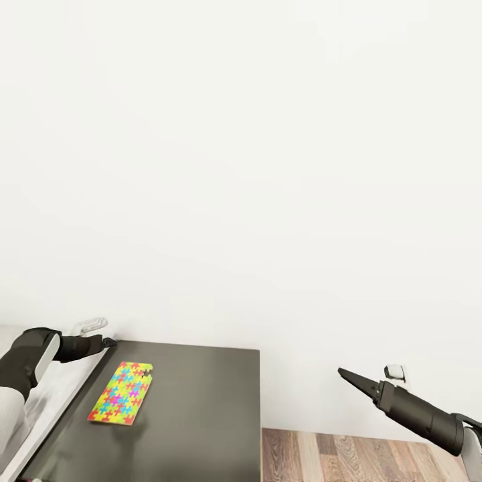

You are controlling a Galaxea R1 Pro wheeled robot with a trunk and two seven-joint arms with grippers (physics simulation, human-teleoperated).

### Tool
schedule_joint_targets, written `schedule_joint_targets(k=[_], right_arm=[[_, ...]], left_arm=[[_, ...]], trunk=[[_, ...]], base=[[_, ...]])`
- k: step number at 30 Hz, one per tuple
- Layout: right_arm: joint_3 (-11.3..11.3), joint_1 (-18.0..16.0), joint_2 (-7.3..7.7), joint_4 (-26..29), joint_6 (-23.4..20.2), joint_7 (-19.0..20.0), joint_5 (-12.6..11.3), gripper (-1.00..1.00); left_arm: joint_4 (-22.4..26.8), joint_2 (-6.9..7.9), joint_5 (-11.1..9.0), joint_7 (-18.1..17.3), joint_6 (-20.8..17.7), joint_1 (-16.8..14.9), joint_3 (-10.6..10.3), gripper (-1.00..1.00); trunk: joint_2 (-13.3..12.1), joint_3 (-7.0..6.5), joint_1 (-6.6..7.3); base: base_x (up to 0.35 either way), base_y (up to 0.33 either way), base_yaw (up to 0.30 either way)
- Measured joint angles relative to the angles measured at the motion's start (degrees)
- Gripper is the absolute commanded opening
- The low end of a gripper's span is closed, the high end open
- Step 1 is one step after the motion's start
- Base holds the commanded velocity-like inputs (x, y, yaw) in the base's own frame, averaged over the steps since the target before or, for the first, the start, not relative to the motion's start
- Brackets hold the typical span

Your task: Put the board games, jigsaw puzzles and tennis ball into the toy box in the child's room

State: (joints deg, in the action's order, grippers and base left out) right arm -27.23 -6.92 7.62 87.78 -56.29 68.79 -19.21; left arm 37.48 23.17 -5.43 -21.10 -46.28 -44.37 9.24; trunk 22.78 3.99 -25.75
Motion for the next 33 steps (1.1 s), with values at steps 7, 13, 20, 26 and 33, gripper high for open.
schedule_joint_targets(k=[7,13,20,26,33], right_arm=[[1.50,0.01,0.38,0.00,0.19,0.02,0.08,1.00],[1.79,0.01,0.48,0.00,0.22,0.06,0.10,1.00],[1.85,0.01,0.48,-0.01,0.26,0.07,0.10,1.00],[1.86,0.01,0.49,-0.02,0.31,0.08,0.10,1.00],[1.86,0.02,0.51,-0.03,0.32,0.08,0.10,1.00]], left_arm=[[-3.38,0.18,-0.01,-0.36,0.18,-0.01,0.03,1.00],[-5.76,-0.01,0.01,-0.49,0.49,-0.10,0.03,1.00],[-6.32,-0.11,0.07,-0.45,1.27,-0.14,0.03,1.00],[-6.46,0.02,0.05,-0.51,1.49,-0.30,0.03,1.00],[-6.79,0.40,-0.10,-1.44,1.59,-2.49,0.03,1.00]], trunk=[[0.00,0.66,0.00],[0.00,1.23,0.00],[0.00,1.88,0.00],[0.01,2.45,0.00],[0.01,3.11,0.00]], base=[[0.000,0.000,0.000],[0.000,0.000,0.000],[0.000,0.000,0.000],[0.000,0.000,0.000],[0.000,0.000,0.000]])
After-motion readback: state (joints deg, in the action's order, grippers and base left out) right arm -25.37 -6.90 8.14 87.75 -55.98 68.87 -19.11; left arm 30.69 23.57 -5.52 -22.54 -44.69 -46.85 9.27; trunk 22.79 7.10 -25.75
